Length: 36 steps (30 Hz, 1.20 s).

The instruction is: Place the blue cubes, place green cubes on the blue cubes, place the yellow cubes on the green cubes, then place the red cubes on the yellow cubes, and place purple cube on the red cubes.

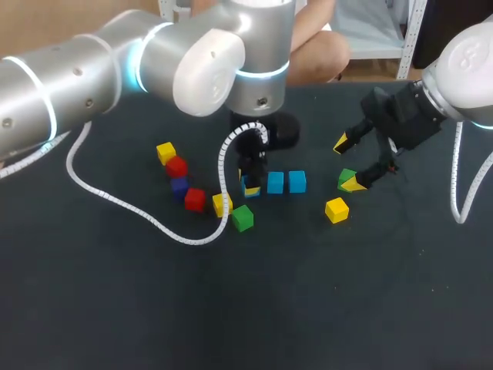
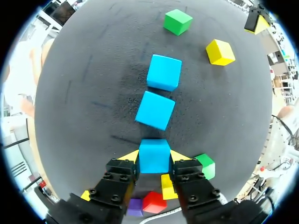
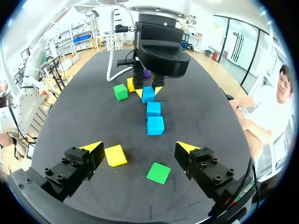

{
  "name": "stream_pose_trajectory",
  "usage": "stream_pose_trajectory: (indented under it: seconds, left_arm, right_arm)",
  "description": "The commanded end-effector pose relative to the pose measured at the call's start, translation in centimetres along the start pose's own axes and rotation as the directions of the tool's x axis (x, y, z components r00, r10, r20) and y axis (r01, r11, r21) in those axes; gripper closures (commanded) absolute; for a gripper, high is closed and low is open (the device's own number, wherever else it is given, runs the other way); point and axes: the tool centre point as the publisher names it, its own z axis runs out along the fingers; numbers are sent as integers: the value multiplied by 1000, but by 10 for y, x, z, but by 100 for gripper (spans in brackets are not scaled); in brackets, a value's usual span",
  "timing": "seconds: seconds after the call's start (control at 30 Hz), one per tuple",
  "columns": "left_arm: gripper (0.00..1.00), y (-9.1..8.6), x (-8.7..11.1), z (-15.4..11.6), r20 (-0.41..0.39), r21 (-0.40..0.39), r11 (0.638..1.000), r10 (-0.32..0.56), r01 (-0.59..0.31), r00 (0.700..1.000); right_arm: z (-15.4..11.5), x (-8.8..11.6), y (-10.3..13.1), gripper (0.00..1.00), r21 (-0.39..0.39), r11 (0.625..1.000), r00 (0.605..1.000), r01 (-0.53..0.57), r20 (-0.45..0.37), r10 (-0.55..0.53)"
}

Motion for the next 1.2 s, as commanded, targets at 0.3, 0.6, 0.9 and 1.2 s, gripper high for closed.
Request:
stream_pose_trajectory:
  seconds: [0.3, 0.6, 0.9, 1.2]
  left_arm:
    - [100, 6, -7, -3, 3, -10, 1000, 10, -10, 1000]
    - [100, 5, -9, 0, 7, 0, 1000, 9, -9, 1000]
    - [100, 8, -10, -1, 6, -5, 1000, 11, -11, 1000]
    - [100, 6, -11, 1, 9, -2, 1000, 12, -12, 1000]
  right_arm:
    - [0, 0, 0, 0, 0, 1000, 1000, 0, 1, 0]
    - [0, 0, 0, 0, 0, 1000, 1000, 0, 1, 0]
    - [0, 0, 0, 0, 0, 1000, 1000, 0, 1, 0]
    - [0, 0, 0, 0, 0, 1000, 1000, 0, 1, 0]
